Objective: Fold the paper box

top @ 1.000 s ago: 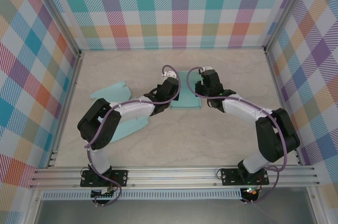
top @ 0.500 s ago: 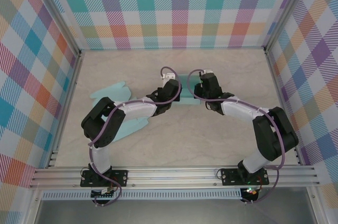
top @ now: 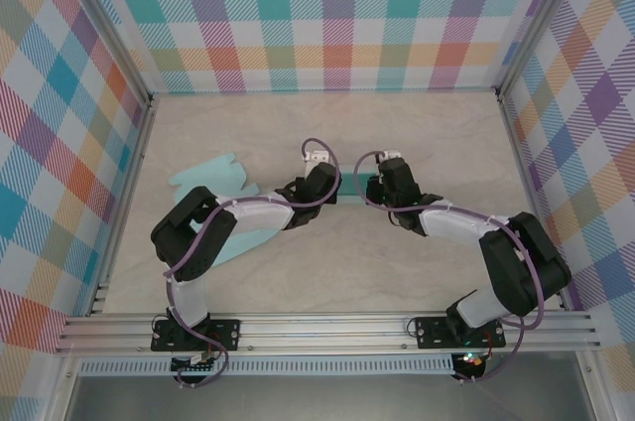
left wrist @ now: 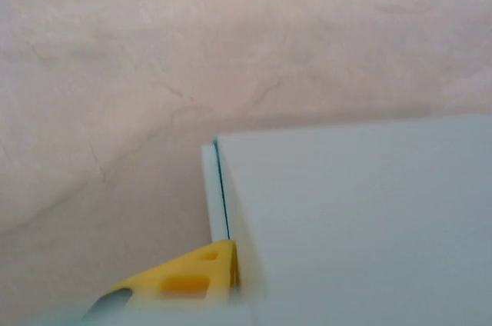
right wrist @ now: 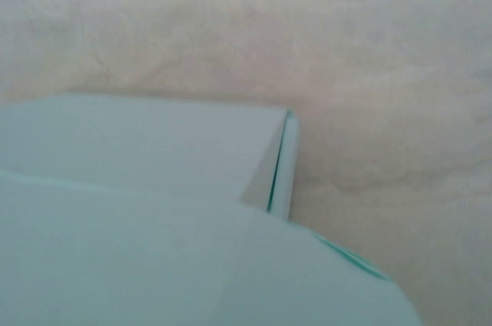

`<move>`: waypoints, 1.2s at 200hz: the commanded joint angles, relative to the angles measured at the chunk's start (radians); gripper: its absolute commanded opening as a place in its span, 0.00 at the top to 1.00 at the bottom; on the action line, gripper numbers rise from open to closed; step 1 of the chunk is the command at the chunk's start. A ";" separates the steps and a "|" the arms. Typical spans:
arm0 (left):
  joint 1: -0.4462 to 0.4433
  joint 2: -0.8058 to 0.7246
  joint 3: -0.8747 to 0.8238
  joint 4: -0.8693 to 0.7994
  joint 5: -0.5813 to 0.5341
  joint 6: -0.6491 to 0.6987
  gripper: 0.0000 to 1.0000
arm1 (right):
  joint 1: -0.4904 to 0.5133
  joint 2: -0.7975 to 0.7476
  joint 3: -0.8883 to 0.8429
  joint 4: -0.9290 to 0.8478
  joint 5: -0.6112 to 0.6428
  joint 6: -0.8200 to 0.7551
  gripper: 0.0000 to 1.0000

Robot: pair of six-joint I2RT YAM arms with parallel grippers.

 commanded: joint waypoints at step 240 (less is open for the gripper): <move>-0.092 -0.626 -0.387 -0.130 0.053 -0.133 0.00 | 0.050 -0.207 -0.104 -0.097 0.005 0.057 0.50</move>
